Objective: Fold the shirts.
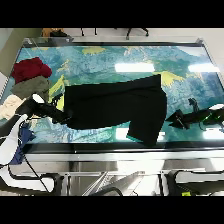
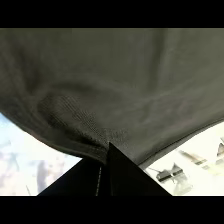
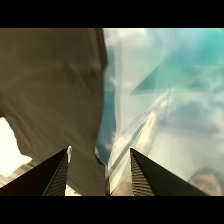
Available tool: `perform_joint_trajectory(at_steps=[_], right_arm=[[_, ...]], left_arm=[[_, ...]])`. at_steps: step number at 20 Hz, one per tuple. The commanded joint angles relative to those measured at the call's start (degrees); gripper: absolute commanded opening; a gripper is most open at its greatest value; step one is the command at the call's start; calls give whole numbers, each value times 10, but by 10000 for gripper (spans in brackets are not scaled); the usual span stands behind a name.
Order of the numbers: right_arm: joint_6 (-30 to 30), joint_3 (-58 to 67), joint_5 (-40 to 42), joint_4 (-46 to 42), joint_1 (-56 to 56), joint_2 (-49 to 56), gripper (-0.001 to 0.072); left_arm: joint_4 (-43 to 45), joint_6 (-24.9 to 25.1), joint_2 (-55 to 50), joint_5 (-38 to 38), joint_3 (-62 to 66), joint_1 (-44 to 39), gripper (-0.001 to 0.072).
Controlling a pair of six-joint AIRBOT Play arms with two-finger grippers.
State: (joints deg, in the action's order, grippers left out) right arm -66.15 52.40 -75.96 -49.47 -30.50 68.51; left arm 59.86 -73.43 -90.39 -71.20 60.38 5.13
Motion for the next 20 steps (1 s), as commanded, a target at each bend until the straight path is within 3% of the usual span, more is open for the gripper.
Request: perform_joint_trajectory(at_steps=[1, 6, 8, 10, 15, 20], right_arm=[[15, -34, 53, 9, 21, -6, 434], [38, -34, 91, 71, 97, 30, 427], [64, -32, 82, 100, 108, 30, 127], [66, -32, 52, 99, 103, 16, 20], [-16, -68, 5, -45, 98, -83, 19], [-59, -89, 5, -112, 97, -174, 19]], left_arm=[[-9, 9, 1, -6, 21, 0, 15], [-9, 9, 1, -2, 20, 0, 15], [-8, 9, 1, -7, 20, 5, 15], [-3, 8, 1, -19, 20, 17, 15], [68, -8, 21, -52, -16, 71, 14], [81, -3, 86, -41, -79, 123, 14]])
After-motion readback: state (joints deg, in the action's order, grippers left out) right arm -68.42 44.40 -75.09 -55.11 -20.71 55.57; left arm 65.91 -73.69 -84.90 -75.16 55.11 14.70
